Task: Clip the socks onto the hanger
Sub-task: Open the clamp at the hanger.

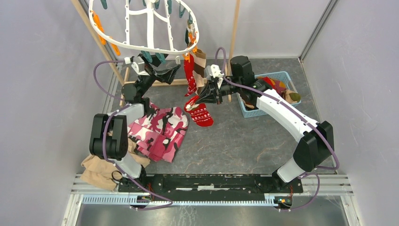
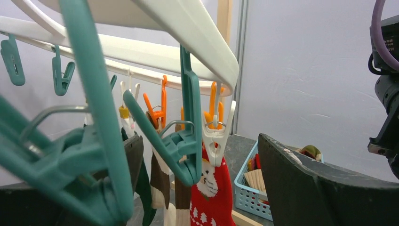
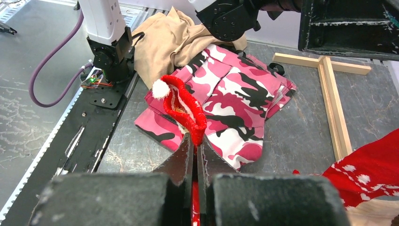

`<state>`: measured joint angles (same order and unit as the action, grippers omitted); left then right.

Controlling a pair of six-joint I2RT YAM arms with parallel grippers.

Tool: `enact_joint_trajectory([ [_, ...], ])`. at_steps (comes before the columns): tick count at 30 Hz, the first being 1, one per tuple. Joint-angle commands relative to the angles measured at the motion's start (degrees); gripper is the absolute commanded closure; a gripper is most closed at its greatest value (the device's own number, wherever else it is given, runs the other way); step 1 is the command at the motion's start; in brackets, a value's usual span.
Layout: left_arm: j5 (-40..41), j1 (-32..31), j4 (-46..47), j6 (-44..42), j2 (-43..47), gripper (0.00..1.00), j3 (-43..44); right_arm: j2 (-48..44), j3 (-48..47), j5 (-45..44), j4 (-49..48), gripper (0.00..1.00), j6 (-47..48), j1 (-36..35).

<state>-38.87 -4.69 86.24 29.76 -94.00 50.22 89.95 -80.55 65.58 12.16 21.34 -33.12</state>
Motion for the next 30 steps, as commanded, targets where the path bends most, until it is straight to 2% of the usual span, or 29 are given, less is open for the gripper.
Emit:
enact_joint_trajectory([
  [1,0.8,-0.9,13.3,0.6,-1.6,0.06,3.2,-1.7,-0.8,1.2,-0.4,0.98,0.7,0.3],
  [6,0.8,-1.8,13.3,0.8,-2.7,0.07,4.6,-1.8,-0.6,1.4,-0.5,0.98,0.8,0.7],
  [22,-0.2,-1.9,13.3,7.5,-4.2,0.25,8.8,-2.0,-0.2,2.0,-0.3,0.98,1.0,1.5],
  [30,0.0,-2.0,13.3,10.8,-5.1,0.24,10.1,-2.0,-0.1,2.0,-0.3,0.98,1.0,1.7],
])
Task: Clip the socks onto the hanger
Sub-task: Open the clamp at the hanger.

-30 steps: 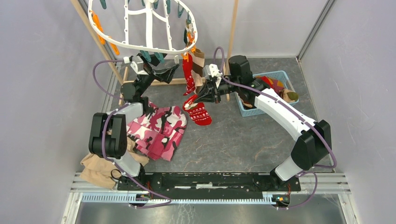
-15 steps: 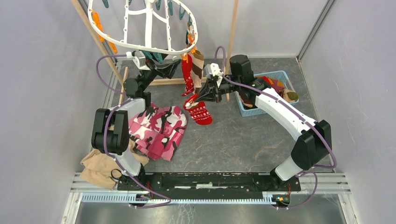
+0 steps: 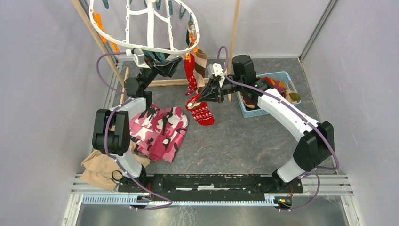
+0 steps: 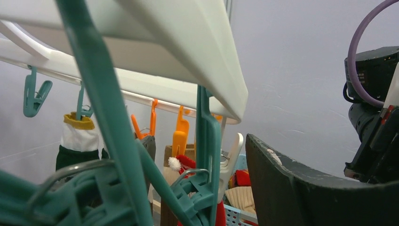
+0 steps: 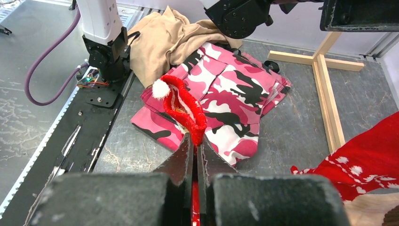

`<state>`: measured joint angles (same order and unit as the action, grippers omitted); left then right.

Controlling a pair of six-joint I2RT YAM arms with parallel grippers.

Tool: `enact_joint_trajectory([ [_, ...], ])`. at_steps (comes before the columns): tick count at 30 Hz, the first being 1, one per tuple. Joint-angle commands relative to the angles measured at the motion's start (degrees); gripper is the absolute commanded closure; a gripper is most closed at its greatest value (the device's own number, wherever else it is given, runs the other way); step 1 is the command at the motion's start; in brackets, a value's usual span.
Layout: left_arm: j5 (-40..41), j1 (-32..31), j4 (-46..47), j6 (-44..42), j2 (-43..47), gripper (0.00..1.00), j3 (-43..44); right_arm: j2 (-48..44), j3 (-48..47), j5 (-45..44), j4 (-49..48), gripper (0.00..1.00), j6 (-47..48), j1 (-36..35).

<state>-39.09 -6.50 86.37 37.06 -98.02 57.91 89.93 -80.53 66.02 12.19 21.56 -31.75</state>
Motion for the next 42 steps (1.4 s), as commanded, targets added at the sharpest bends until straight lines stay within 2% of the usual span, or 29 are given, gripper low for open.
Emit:
enact_joint_trajectory([
  [1,0.2,-0.3,13.1,3.6,-1.1,0.23,2.5,-1.9,-0.2,1.6,-0.3,0.98,0.7,0.3],
  [12,0.1,-1.2,13.2,4.7,-2.2,0.31,3.8,-1.8,-0.3,1.6,-0.3,0.98,0.6,0.4],
  [16,0.1,-1.5,13.2,5.8,-2.2,0.3,4.3,-1.7,-0.2,1.6,-0.3,0.98,0.7,0.5],
  [20,0.6,-1.7,13.2,6.8,-2.3,0.24,4.3,-1.6,-0.2,1.6,-0.3,0.98,0.7,0.5],
  [23,0.5,-1.9,13.2,6.9,-2.3,0.24,4.6,-1.5,-0.2,1.6,-0.3,0.98,0.7,0.6],
  [28,-0.4,-2.1,13.1,8.0,-2.7,0.33,5.7,-1.6,-0.2,1.6,-0.3,0.98,0.6,0.7],
  [30,-0.3,-2.1,13.1,8.6,-2.7,0.45,6.0,-1.6,-0.2,1.7,-0.3,0.98,0.6,0.8],
  [34,-0.6,-2.2,13.1,10.0,-3.0,0.57,6.7,-1.4,0.0,1.7,-0.3,0.98,0.7,1.2],
  [37,-0.4,-2.2,13.2,10.9,-3.1,0.69,7.0,-1.3,-0.1,1.6,-0.2,0.98,0.7,1.4],
  [42,-0.3,-2.2,13.1,11.6,-2.9,0.76,6.6,-1.0,-0.8,1.6,-0.2,0.98,0.4,2.2],
])
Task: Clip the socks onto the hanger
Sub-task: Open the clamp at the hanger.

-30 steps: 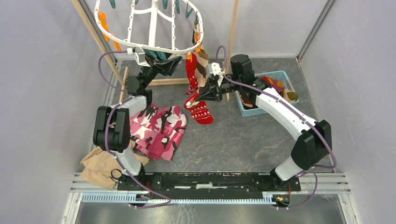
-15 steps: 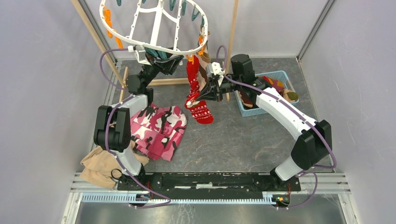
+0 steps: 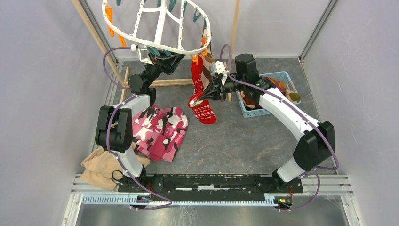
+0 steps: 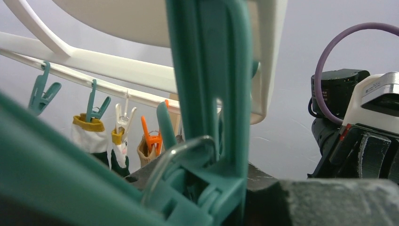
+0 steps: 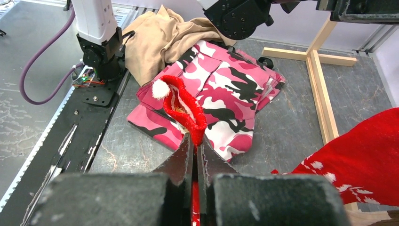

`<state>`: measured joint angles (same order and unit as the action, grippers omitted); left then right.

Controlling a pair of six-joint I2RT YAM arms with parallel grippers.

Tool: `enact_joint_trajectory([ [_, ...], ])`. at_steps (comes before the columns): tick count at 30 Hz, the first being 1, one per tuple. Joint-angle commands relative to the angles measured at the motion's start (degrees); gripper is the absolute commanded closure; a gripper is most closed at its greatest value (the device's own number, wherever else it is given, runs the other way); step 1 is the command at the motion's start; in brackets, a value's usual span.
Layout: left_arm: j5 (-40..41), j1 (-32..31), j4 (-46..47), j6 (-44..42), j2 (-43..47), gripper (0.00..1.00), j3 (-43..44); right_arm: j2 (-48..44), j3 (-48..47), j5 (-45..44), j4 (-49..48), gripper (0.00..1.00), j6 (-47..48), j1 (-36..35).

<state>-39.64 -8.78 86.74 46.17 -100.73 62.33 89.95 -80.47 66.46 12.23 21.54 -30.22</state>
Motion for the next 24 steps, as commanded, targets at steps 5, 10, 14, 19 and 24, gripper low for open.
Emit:
enact_joint_trajectory([
  [5,-0.4,0.1,12.8,2.6,-0.1,0.6,1.9,-0.8,-0.8,1.0,-0.2,0.98,0.4,1.0],
  [10,-0.7,0.0,12.8,2.8,-0.2,0.44,2.4,-0.8,-0.7,1.1,-0.1,0.98,0.3,1.0],
  [14,-1.7,-0.1,12.8,3.4,-0.4,0.43,3.5,-0.9,-0.9,1.1,-0.1,0.98,0.3,1.1],
  [19,-2.4,-0.3,12.8,3.7,-0.3,0.46,4.0,-0.9,-1.0,1.1,-0.2,0.98,0.2,1.0],
  [24,-3.2,-0.3,12.8,4.6,-0.5,0.67,4.8,-0.9,-1.0,1.1,-0.2,0.98,0.2,1.0],
])
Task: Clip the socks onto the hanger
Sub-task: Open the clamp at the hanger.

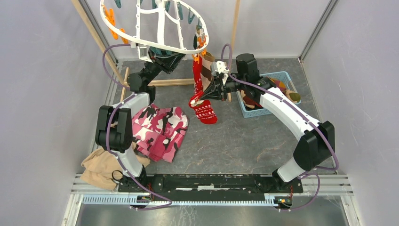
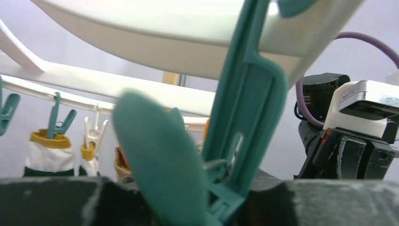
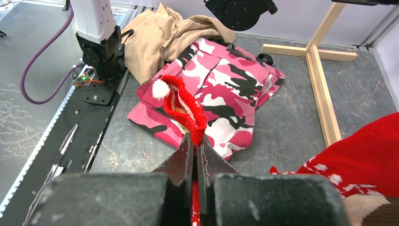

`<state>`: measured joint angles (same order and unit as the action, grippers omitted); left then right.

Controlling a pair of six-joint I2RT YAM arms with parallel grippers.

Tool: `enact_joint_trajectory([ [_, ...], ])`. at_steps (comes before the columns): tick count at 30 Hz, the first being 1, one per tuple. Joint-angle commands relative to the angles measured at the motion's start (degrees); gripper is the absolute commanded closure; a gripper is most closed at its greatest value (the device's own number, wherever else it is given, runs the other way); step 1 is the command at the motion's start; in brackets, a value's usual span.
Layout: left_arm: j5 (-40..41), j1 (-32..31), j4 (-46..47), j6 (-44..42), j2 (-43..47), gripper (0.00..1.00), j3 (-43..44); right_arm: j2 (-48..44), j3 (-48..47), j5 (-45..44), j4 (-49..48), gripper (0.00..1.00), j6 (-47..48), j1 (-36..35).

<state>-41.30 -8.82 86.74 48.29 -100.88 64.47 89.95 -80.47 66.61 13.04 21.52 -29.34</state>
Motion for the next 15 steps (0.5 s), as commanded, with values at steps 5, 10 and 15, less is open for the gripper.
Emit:
enact_joint_trajectory([
  [5,-1.4,-0.2,12.8,3.0,-0.4,0.85,2.5,-1.0,-0.8,0.8,-1.0,0.98,0.3,0.3],
  [10,-0.2,-0.2,12.8,4.3,0.0,0.93,1.9,-0.9,-1.7,-3.7,-2.4,0.99,-2.2,0.6],
  [15,2.2,-0.3,12.8,6.4,1.1,0.98,0.1,-2.1,1.6,-14.0,-15.8,1.0,-15.5,0.6],
])
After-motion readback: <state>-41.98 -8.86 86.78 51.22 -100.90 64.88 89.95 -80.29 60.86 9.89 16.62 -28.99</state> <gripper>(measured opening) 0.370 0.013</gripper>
